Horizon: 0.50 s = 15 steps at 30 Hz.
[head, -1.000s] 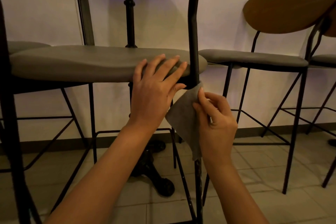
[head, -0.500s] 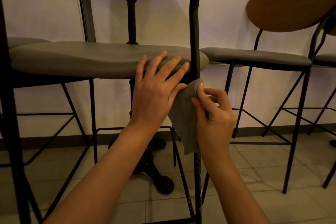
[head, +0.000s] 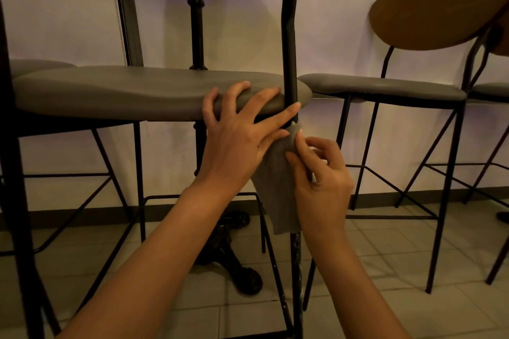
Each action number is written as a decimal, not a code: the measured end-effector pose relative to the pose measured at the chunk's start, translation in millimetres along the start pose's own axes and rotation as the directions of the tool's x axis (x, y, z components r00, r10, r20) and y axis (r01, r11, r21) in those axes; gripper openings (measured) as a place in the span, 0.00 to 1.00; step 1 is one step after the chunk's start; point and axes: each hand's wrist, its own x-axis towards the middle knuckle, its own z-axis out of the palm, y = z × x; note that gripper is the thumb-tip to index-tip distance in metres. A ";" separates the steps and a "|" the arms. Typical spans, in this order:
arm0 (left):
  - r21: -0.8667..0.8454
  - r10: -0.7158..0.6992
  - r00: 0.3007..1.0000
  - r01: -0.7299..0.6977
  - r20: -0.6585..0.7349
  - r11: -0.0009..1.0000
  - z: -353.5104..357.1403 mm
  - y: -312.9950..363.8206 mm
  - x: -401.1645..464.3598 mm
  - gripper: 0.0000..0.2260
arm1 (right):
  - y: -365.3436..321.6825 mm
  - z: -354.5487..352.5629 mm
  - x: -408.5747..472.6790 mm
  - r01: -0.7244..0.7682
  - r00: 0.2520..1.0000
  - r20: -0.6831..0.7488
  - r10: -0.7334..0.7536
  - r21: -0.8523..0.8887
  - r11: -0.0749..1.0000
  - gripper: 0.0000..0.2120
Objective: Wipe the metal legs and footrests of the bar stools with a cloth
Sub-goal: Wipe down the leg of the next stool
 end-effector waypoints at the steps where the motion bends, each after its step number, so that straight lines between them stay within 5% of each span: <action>1: 0.000 -0.003 1.000 0.003 -0.003 1.000 0.5 0.2 0.7 0.16 | 1.1 -1.5 -2.3 0.009 1.000 0.004 -0.009 0.004 1.000 0.16; 10: -0.035 0.004 1.000 -0.004 -0.008 0.999 0.0 -5.5 1.3 0.16 | -2.0 -5.9 5.7 -0.076 0.991 -0.107 0.085 0.083 0.994 0.13; 15: -0.066 -0.001 1.000 0.002 0.012 0.998 -3.0 -6.9 1.5 0.17 | -8.9 9.4 23.2 -0.062 0.997 -0.033 0.066 0.108 0.992 0.14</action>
